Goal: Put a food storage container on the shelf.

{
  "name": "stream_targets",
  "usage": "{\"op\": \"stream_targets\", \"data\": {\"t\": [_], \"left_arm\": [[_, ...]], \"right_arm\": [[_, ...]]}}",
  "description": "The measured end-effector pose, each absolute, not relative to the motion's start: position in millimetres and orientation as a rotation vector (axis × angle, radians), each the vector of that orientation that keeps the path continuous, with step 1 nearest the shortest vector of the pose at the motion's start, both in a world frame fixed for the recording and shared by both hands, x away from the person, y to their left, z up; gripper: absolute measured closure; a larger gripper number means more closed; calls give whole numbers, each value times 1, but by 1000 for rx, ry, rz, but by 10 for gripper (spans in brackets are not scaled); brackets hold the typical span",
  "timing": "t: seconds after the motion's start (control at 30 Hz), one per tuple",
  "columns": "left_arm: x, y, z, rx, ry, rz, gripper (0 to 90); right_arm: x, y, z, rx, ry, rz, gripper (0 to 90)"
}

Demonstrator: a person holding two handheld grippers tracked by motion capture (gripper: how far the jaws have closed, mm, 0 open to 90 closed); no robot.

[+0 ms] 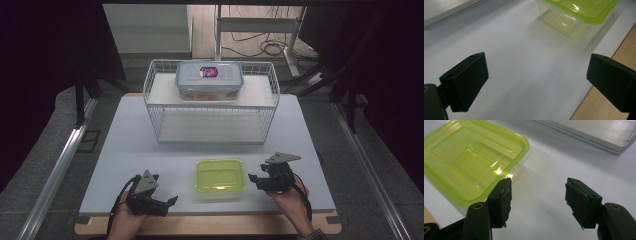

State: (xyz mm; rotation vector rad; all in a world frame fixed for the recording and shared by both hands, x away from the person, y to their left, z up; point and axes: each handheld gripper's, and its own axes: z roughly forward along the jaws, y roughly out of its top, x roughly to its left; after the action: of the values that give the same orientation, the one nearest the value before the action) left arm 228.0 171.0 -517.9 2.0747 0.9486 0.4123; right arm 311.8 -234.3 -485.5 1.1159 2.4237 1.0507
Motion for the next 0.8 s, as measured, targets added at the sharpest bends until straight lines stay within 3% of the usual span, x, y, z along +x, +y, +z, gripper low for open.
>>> {"op": "stream_targets", "data": {"t": [0.27, 0.8], "left_arm": [[228, 171, -518, 2078, 947, 412, 39], [227, 171, -517, 2072, 947, 420, 40]], "right_arm": [[308, -244, -484, 1189, 2434, 1101, 343], [305, -244, -479, 1304, 2397, 1318, 485]]}}
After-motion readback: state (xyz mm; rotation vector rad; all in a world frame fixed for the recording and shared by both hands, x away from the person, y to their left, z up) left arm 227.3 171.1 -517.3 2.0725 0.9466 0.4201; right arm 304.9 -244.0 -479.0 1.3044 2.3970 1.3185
